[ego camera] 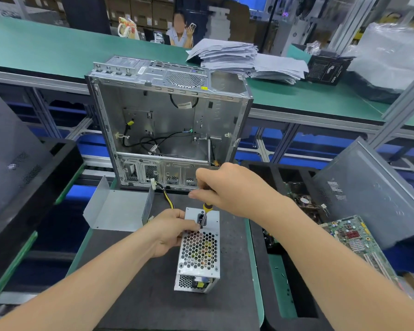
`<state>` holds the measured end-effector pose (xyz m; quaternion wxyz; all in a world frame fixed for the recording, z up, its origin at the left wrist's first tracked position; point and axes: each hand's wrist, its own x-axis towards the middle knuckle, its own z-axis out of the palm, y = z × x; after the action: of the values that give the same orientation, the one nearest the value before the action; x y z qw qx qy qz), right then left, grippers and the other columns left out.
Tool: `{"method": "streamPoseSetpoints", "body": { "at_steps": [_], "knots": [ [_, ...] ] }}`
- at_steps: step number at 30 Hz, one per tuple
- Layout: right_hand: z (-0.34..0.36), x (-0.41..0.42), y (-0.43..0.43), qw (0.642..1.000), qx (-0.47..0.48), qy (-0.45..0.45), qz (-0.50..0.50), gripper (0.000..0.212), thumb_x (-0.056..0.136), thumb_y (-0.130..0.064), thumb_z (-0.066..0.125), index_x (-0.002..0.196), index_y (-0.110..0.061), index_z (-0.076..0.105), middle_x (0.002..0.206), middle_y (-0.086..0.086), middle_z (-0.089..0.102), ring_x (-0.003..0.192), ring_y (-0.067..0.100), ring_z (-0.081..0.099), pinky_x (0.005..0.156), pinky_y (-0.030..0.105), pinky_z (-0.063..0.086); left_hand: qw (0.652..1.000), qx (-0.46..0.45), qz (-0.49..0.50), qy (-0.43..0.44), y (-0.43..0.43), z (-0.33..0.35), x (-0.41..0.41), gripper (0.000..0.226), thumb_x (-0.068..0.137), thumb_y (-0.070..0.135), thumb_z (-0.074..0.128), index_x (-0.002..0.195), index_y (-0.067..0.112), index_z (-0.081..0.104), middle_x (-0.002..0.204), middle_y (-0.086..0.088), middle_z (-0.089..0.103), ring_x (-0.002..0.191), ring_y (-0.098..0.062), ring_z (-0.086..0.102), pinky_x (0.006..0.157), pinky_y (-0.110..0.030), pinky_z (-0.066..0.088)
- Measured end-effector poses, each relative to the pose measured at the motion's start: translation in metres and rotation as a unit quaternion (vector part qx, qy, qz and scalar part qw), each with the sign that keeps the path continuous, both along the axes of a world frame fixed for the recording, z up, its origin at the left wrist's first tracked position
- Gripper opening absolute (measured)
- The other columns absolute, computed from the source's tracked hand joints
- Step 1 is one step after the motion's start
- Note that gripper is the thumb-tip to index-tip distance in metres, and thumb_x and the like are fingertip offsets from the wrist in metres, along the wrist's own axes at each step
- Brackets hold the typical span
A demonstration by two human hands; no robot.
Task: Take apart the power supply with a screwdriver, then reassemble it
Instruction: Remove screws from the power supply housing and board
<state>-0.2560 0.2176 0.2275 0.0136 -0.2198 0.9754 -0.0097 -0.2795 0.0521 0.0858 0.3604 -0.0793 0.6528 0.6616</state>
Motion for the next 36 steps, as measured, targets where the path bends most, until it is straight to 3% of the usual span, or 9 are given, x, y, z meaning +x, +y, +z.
{"method": "streamPoseSetpoints", "body": {
  "at_steps": [4, 8, 13, 18, 22, 27, 29, 32, 36],
  "knots": [
    [-0.009, 0.005, -0.009, 0.995, -0.009, 0.064, -0.072, 0.055, 0.102, -0.07, 0.027, 0.082, -0.022, 0.046, 0.065, -0.003, 0.046, 0.064, 0.027, 0.048, 0.06, 0.037, 0.037, 1.0, 0.004, -0.001, 0.001, -0.001, 0.002, 0.001, 0.02, 0.09, -0.003, 0.073, 0.108, 0.003, 0.064, 0.081, -0.009, 0.074, 0.058, -0.011, 0.064, 0.054, -0.025, 0.053],
    [0.004, 0.007, 0.002, 0.989, -0.09, -0.114, 0.003, 0.004, 0.103, -0.03, 0.048, 0.107, -0.03, 0.05, 0.111, -0.006, 0.05, 0.096, 0.022, 0.058, 0.082, 0.044, 0.05, 1.0, 0.0, 0.005, 0.006, 0.001, 0.004, 0.003, 0.021, 0.091, -0.004, 0.073, 0.108, 0.002, 0.062, 0.077, -0.007, 0.072, 0.055, -0.01, 0.063, 0.051, -0.024, 0.052],
    [0.017, 0.005, 0.013, 0.983, -0.061, -0.152, 0.082, 0.023, 0.103, -0.005, 0.049, 0.117, -0.022, 0.055, 0.109, -0.009, 0.052, 0.098, 0.009, 0.051, 0.085, 0.029, 0.044, 1.0, -0.006, 0.007, 0.009, 0.003, 0.006, 0.004, 0.03, 0.093, -0.006, 0.069, 0.122, -0.007, 0.061, 0.076, -0.008, 0.071, 0.05, -0.008, 0.063, 0.049, -0.022, 0.051],
    [0.015, 0.001, 0.012, 0.989, -0.053, -0.118, 0.065, 0.003, 0.105, -0.023, 0.059, 0.108, -0.021, 0.059, 0.102, -0.007, 0.057, 0.094, 0.014, 0.054, 0.08, 0.034, 0.048, 1.0, -0.008, 0.002, 0.009, 0.002, 0.005, 0.003, 0.026, 0.092, -0.004, 0.071, 0.117, -0.003, 0.063, 0.089, -0.014, 0.07, 0.06, -0.013, 0.06, 0.056, -0.026, 0.053],
    [0.007, 0.0, 0.002, 0.999, -0.001, -0.054, -0.001, 0.042, 0.102, -0.059, 0.053, 0.106, -0.018, 0.056, 0.074, -0.003, 0.054, 0.074, 0.025, 0.058, 0.055, 0.035, 0.039, 1.0, -0.01, -0.001, 0.013, 0.001, 0.003, 0.002, 0.02, 0.09, -0.003, 0.074, 0.104, 0.004, 0.062, 0.093, -0.015, 0.066, 0.064, -0.015, 0.053, 0.058, -0.027, 0.05],
    [-0.003, 0.006, -0.011, 0.992, 0.077, 0.076, -0.058, 0.07, 0.1, -0.076, 0.024, 0.075, -0.018, 0.056, 0.061, -0.003, 0.047, 0.061, 0.025, 0.048, 0.056, 0.034, 0.032, 1.0, -0.012, 0.006, 0.012, 0.001, 0.002, 0.002, 0.019, 0.088, -0.003, 0.076, 0.099, 0.005, 0.063, 0.08, -0.008, 0.07, 0.051, -0.008, 0.058, 0.046, -0.018, 0.047],
    [-0.003, 0.007, -0.009, 0.997, 0.038, 0.058, -0.036, 0.058, 0.105, -0.067, 0.029, 0.083, -0.021, 0.058, 0.075, -0.003, 0.053, 0.068, 0.023, 0.051, 0.06, 0.035, 0.037, 1.0, -0.01, 0.006, 0.012, 0.001, 0.003, 0.002, 0.021, 0.088, -0.003, 0.076, 0.104, 0.004, 0.064, 0.08, -0.008, 0.072, 0.05, -0.007, 0.059, 0.047, -0.018, 0.048],
    [0.008, 0.01, -0.001, 0.994, -0.063, -0.086, 0.04, 0.01, 0.105, -0.032, 0.048, 0.112, -0.028, 0.054, 0.108, -0.009, 0.049, 0.082, 0.016, 0.054, 0.072, 0.038, 0.044, 1.0, -0.006, 0.003, 0.011, 0.001, 0.005, 0.002, 0.023, 0.09, -0.004, 0.074, 0.11, 0.001, 0.064, 0.075, -0.006, 0.073, 0.048, -0.006, 0.061, 0.046, -0.018, 0.048],
    [0.014, 0.006, 0.008, 0.981, -0.069, -0.16, 0.09, 0.021, 0.103, -0.007, 0.05, 0.116, -0.023, 0.055, 0.11, -0.008, 0.051, 0.095, 0.011, 0.052, 0.083, 0.033, 0.046, 1.0, -0.001, 0.004, 0.009, 0.002, 0.007, 0.004, 0.019, 0.092, -0.006, 0.071, 0.105, 0.003, 0.061, 0.066, -0.003, 0.073, 0.046, -0.007, 0.062, 0.044, -0.018, 0.048]
  ]
}}
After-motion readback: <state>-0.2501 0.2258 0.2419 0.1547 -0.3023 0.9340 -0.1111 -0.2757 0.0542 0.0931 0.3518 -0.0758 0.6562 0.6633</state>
